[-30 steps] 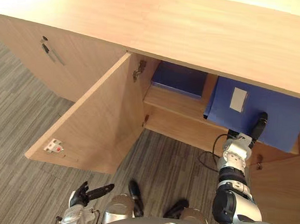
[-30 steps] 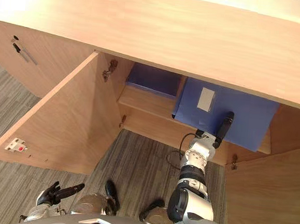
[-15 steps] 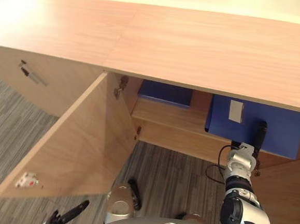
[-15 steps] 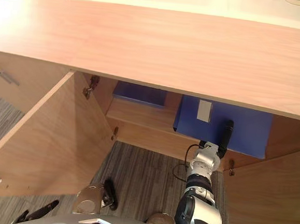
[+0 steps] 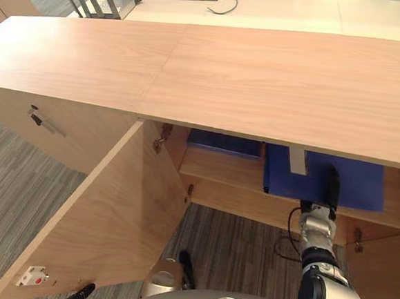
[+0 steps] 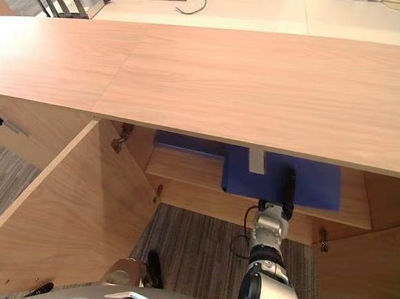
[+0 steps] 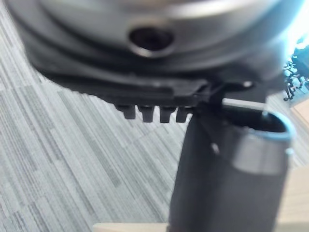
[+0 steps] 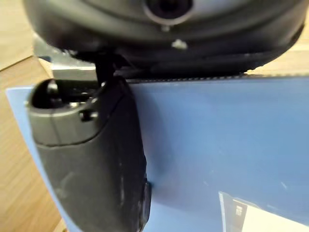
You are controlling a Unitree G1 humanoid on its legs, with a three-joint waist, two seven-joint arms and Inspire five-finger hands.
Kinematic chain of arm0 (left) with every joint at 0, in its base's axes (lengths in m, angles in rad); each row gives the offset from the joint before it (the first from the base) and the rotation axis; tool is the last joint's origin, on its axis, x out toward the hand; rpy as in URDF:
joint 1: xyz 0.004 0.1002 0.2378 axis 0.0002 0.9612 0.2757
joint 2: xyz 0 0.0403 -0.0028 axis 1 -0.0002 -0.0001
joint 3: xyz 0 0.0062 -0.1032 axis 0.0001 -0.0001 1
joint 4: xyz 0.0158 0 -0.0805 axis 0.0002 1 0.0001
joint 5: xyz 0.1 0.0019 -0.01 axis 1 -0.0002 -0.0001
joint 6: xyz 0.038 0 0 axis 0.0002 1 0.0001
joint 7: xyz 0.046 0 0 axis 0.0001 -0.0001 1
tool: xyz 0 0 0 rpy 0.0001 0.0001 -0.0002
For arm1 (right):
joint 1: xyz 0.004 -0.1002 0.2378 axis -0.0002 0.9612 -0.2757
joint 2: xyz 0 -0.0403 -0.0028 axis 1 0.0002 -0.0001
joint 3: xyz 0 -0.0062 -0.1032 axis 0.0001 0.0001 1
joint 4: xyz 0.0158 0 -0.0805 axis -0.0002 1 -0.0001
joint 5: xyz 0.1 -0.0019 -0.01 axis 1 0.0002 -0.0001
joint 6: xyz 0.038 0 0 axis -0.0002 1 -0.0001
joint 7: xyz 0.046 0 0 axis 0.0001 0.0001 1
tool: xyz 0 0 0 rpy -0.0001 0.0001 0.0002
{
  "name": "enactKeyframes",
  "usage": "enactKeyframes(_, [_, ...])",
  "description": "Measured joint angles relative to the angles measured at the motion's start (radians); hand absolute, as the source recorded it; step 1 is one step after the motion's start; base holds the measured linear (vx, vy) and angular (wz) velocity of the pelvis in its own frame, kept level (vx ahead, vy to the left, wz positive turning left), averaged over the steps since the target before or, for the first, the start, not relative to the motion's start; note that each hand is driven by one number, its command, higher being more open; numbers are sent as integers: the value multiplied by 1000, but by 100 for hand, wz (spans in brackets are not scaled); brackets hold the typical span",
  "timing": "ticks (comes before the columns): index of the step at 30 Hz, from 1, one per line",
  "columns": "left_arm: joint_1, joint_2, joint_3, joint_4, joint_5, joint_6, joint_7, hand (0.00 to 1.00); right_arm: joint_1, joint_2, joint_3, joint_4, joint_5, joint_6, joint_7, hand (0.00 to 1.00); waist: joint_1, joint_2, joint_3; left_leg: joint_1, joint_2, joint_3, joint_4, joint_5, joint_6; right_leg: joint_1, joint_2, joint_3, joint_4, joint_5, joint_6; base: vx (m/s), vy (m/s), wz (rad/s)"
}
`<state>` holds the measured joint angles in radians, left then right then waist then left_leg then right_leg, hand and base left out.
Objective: Walk over to the cabinet, pick up the folder, carry it to the office cabinet, place the folder inside the office cabinet, then close the office cabinet door
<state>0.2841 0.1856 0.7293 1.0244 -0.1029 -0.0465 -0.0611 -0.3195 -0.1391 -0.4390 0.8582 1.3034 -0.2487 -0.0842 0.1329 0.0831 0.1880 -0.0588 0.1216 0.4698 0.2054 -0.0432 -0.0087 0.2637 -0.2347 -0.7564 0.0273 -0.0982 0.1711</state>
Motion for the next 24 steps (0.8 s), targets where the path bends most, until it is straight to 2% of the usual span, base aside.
enactKeyframes(1, [-3, -34, -44, -4, 3, -3, 48, 100, 3, 5, -4, -1, 2, -3, -6, 0, -1, 3, -2, -1, -5, 2, -3, 3, 2, 1, -4, -1, -6, 3, 3, 40, 41, -6])
enactKeyframes(3, [-4, -110, -105, -13, 18, -19, 82, 100, 7, 6, -4, -1, 1, -3, -15, 0, -4, 12, -8, 0, -7, 6, -2, 3, 2, 1, -6, 0, -13, 17, 5, 31, 52, -9])
enactKeyframes(6, [-3, -197, -148, -11, 20, -16, 82, 100, 8, 6, -5, -10, 1, -13, -36, 0, -2, 10, -12, 3, -4, 5, -1, 3, 2, 2, -5, -1, -11, 18, 4, 15, 34, -3])
enactKeyframes(9, [15, -213, -169, -11, 20, -13, 83, 100, -3, -4, -21, -11, 1, -24, -39, 0, 3, 12, -12, 1, 1, 5, 6, 3, 2, -2, -5, -2, 1, 17, 4, 0, 0, 0])
enactKeyframes(11, [19, -204, -175, -12, 20, -14, 94, 100, -34, -15, -40, -10, 1, -32, -56, 0, 4, 27, 3, -8, 17, 4, 36, 0, 7, -16, -12, -3, 43, 11, -4, -44, 62, -7])
enactKeyframes(12, [18, -193, -188, -13, 20, -16, 104, 100, -76, -24, -60, -10, 2, -42, -66, 0, 0, 42, 24, -22, 33, 3, 71, -7, 15, -40, -26, -4, 106, -11, -15, -111, 94, -12])
enactKeyframes(14, [-1, -166, -222, -14, 18, -18, 123, 100, -166, -41, -73, -10, 11, -82, -89, 0, -8, 53, 72, -60, 52, -3, 141, -20, 28, -94, -67, -4, 233, -72, -27, -153, 74, -4])
enactKeyframes(15, [-35, -155, -232, -15, 18, -19, 134, 100, -234, -69, -79, -10, 16, -100, -105, 0, -18, 66, 116, -90, 66, -10, 188, -28, 36, -128, -93, -3, 324, -106, -35, -172, 34, 9])
enactKeyframes(18, [-85, -147, -265, -43, 6, -28, 161, 100, -403, -136, -102, -9, 20, -124, -152, 0, -30, 83, 194, -164, 80, -21, 276, -58, 40, -228, -167, 6, 511, -188, -50, -250, 19, 11])
enactKeyframes(20, [-88, -147, -271, -51, -21, -37, 161, 100, -488, -187, -107, -9, 20, -139, -167, 0, -28, 94, 210, -241, 96, -23, 349, -97, 41, -311, -205, 20, 613, -240, -54, -235, 19, -6])
enactKeyframes(24, [-88, -137, -268, -43, -27, -36, 165, 100, -530, -230, -125, -9, 22, -169, -171, 0, -25, 93, 238, -303, 100, -26, 417, -123, 53, -382, -254, 38, 716, -283, -58, -166, 31, 2])
